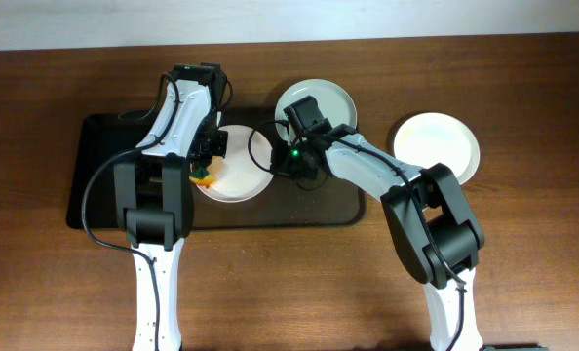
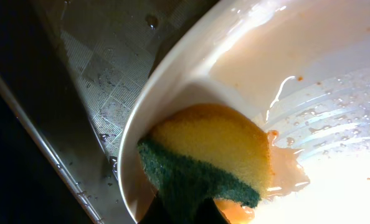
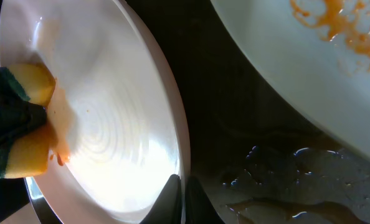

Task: Clean dirty plates on tray and stack at the side
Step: 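Scrub the white plate held by the right gripper with the left gripper's sponge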

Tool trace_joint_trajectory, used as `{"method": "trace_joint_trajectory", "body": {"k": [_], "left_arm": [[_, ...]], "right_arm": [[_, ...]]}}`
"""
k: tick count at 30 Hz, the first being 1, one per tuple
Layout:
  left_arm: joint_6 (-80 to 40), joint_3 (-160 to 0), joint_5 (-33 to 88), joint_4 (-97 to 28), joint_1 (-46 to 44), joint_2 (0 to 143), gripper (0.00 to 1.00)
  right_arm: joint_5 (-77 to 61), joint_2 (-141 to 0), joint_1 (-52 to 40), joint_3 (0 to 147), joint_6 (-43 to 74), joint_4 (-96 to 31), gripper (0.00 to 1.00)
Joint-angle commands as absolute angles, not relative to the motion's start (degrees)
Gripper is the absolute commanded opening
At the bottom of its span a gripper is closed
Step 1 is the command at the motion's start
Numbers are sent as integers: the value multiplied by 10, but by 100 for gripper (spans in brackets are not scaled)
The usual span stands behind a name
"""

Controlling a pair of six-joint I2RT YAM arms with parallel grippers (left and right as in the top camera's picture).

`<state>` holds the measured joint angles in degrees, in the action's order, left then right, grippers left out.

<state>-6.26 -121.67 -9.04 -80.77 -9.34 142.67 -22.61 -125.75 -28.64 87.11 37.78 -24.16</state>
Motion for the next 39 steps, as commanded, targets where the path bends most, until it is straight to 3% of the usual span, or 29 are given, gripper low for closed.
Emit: {"method": "trace_joint_trajectory", "body": {"k": [1, 4, 8, 10, 12, 16, 20, 22, 26, 29, 32, 36, 39], "left_arm": [[74, -1183, 133, -745, -87, 1491, 1], [-5, -1183, 96, -681, -87, 1491, 1], [-203, -1183, -70, -633, -87, 1491, 1], [-205, -1183, -75, -642, -90, 1491, 1], [-158, -1183, -57, -672, -95, 1491, 1], [74, -1183, 69, -787, -103, 1491, 1], [168, -1183, 140, -828, -102, 1491, 1], [102, -1183, 76, -805, -99, 1491, 1], [-159, -1183, -153, -756, -80, 1491, 1], [-210, -1183, -193, -714, -77, 1491, 1], [-209, -1183, -187, -677, -83, 1491, 1], [30, -1183, 38, -734, -105, 1491, 1], [80, -1183, 97, -802, -111, 1491, 1]], "right_arm": [[-225, -1267, -286, 872, 375, -251, 4], [-226, -1267, -286, 872, 375, -251, 4], [-225, -1267, -286, 872, 375, -251, 4], [-225, -1267, -286, 872, 375, -251, 4], [-225, -1267, -286, 872, 375, -251, 4], [-225, -1267, -286, 872, 375, -251, 4], [-226, -1267, -286, 872, 375, -251, 4], [-226, -1267, -286, 872, 375, -251, 4], [-226, -1267, -286, 872, 375, -251, 4], [-225, -1267, -286, 872, 375, -251, 4], [-225, -1267, -286, 872, 375, -251, 4], [-225, -1267, -286, 872, 375, -251, 4], [-225, -1267, -286, 872, 375, -251, 4]]}}
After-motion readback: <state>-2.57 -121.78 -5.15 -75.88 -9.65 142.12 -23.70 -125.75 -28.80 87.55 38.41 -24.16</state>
